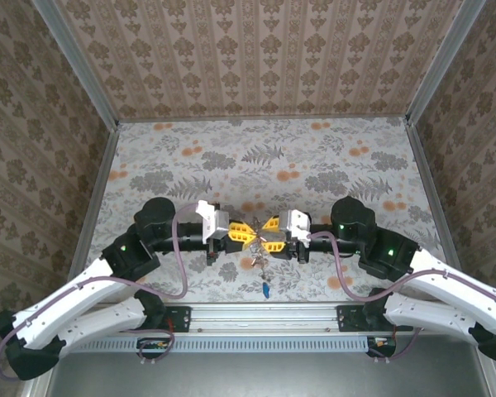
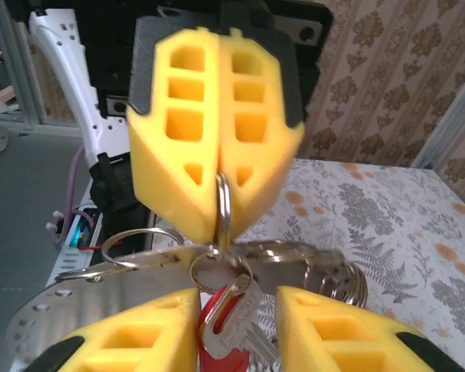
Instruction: Put the keys on the keyring
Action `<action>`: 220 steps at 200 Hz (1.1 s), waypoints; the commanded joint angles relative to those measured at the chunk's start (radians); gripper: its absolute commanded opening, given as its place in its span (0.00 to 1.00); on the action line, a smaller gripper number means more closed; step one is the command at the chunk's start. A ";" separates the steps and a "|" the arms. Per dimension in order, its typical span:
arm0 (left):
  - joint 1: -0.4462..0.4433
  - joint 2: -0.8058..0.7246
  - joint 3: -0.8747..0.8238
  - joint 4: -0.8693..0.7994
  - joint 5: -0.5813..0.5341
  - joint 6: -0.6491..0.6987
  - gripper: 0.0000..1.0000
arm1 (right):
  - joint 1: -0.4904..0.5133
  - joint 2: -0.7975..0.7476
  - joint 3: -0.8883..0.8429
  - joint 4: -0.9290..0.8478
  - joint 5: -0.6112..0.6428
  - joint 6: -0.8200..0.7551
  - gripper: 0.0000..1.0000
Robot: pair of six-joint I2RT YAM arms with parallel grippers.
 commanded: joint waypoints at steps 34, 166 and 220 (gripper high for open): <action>0.038 -0.054 0.029 -0.194 -0.279 0.001 0.00 | -0.010 -0.060 -0.095 0.031 0.299 0.135 0.67; 0.190 0.293 0.018 -0.107 -0.460 -0.085 0.00 | -0.249 -0.126 -0.174 0.008 0.331 0.365 1.00; 0.263 0.571 0.113 -0.019 -0.459 -0.100 0.00 | -0.311 -0.214 -0.219 -0.014 0.363 0.383 1.00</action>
